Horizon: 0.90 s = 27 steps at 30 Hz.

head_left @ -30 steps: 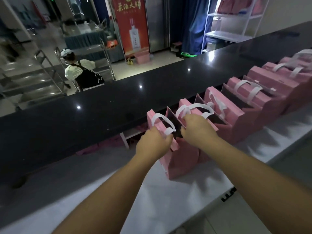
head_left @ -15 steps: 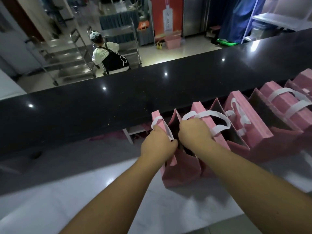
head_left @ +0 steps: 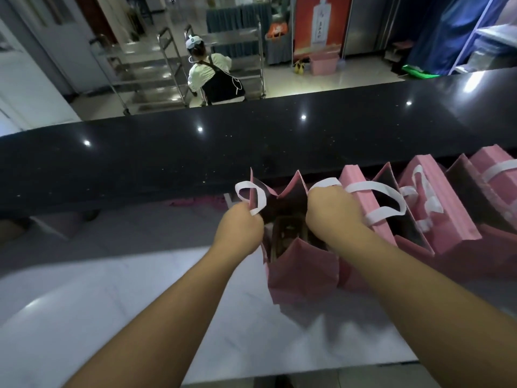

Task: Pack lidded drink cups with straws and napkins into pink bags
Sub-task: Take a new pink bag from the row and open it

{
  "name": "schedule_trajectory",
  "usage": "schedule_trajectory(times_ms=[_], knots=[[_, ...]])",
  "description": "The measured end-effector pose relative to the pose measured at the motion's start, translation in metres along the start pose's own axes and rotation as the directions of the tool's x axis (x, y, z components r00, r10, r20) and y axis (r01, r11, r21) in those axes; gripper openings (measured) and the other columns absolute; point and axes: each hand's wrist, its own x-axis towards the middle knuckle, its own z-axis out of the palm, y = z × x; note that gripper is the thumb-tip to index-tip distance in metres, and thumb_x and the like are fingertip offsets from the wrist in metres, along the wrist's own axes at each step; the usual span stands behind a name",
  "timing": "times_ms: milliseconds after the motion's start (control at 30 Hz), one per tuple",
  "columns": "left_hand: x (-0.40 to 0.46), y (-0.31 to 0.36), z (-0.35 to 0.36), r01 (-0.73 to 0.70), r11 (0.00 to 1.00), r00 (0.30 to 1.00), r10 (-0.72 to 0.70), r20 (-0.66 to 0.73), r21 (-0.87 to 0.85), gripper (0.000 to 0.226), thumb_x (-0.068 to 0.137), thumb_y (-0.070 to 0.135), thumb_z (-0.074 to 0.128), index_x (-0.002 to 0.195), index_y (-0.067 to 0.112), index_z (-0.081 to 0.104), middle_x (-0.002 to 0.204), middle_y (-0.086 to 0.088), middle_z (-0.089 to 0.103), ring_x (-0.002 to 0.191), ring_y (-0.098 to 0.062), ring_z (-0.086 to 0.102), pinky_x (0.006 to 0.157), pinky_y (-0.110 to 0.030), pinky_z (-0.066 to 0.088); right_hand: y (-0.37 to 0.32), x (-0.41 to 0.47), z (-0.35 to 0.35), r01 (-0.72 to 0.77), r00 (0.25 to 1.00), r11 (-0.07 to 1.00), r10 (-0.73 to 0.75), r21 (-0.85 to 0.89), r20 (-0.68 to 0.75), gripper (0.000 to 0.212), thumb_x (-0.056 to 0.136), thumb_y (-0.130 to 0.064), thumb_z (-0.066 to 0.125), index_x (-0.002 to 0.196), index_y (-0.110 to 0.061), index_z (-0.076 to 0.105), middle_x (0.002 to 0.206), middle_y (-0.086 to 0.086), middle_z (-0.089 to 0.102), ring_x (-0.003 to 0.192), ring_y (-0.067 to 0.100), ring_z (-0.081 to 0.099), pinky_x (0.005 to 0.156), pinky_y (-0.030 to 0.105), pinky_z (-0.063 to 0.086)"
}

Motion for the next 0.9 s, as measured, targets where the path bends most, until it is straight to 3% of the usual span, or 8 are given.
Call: schedule_trajectory(times_ms=[167,300,367,467,533,633,767,900], knots=[[-0.031,-0.058,-0.048,0.068,0.978,0.991,-0.089,-0.102,-0.198,0.024,0.105,0.03,0.049,0.093,0.026,0.069,0.089,0.003,0.073,0.08,-0.02,0.069,0.058,-0.029,0.054,-0.057,-0.016,-0.019,0.039,0.989,0.999,-0.041,0.023,0.141,0.027,0.084,-0.001,0.063,0.072,-0.019,0.047,0.072,0.004,0.044,0.053,0.021,0.042,0.055,0.034,0.043],[-0.076,-0.117,-0.094,0.116,0.955,0.967,-0.171,-0.188,-0.273,0.028,0.104,0.033,0.045,0.09,0.027,0.069,0.086,0.006,0.072,0.079,-0.018,0.068,0.056,-0.03,0.051,-0.12,-0.052,-0.014,0.215,0.977,0.976,-0.215,0.047,-0.003,0.012,0.084,-0.009,0.062,0.088,-0.02,0.066,0.077,0.001,0.052,0.054,0.018,0.049,0.045,0.027,0.037],[-0.103,-0.15,-0.118,0.15,0.944,0.947,-0.222,-0.233,-0.292,0.027,0.102,0.029,0.043,0.093,0.026,0.069,0.089,0.005,0.071,0.082,-0.02,0.066,0.06,-0.034,0.054,-0.16,-0.075,-0.011,0.29,0.957,0.954,-0.289,0.073,-0.014,0.011,0.087,-0.012,0.063,0.091,-0.02,0.068,0.08,0.003,0.055,0.056,0.02,0.056,0.046,0.027,0.046],[-0.153,-0.202,-0.154,0.182,0.938,0.912,-0.273,-0.306,-0.294,0.025,0.1,0.025,0.043,0.096,0.027,0.067,0.09,0.01,0.069,0.082,-0.012,0.063,0.06,-0.028,0.044,-0.225,-0.116,-0.008,0.374,0.922,0.919,-0.383,0.121,0.059,0.009,0.087,-0.01,0.067,0.09,-0.019,0.068,0.081,0.005,0.06,0.06,0.023,0.063,0.059,0.034,0.06],[-0.191,-0.237,-0.177,0.203,0.932,0.881,-0.308,-0.359,-0.301,0.023,0.103,0.026,0.043,0.101,0.028,0.066,0.094,0.014,0.067,0.083,-0.007,0.06,0.061,-0.022,0.041,-0.265,-0.15,-0.007,0.449,0.884,0.881,-0.462,0.15,0.069,0.014,0.086,-0.009,0.065,0.079,-0.021,0.064,0.078,0.004,0.06,0.058,0.022,0.061,0.055,0.031,0.056],[-0.25,-0.287,-0.209,0.244,0.916,0.819,-0.371,-0.439,-0.319,0.018,0.106,0.028,0.044,0.108,0.033,0.061,0.097,0.017,0.062,0.082,0.001,0.056,0.062,-0.016,0.037,-0.319,-0.204,-0.006,0.559,0.807,0.809,-0.581,0.182,0.102,0.02,0.085,-0.016,0.062,0.067,-0.022,0.055,0.073,0.002,0.06,0.054,0.02,0.057,0.044,0.023,0.035],[-0.332,-0.349,-0.246,0.302,0.898,0.733,-0.433,-0.525,-0.319,0.02,0.107,0.033,0.046,0.11,0.028,0.065,0.106,0.01,0.065,0.084,-0.008,0.06,0.061,-0.016,0.038,-0.389,-0.278,0.002,0.67,0.715,0.726,-0.687,0.157,0.128,0.024,0.086,-0.017,0.063,0.065,-0.017,0.052,0.071,0.004,0.056,0.054,0.019,0.053,0.044,0.025,0.029],[-0.406,-0.399,-0.271,0.351,0.843,0.621,-0.535,-0.573,-0.408,0.029,0.108,0.029,0.043,0.12,0.025,0.069,0.108,0.002,0.07,0.085,-0.004,0.059,0.063,-0.021,0.043,-0.448,-0.343,0.016,0.759,0.609,0.618,-0.785,0.206,0.111,0.032,0.094,-0.026,0.06,0.065,-0.019,0.049,0.07,0.002,0.054,0.057,0.018,0.052,0.045,0.025,0.029]])
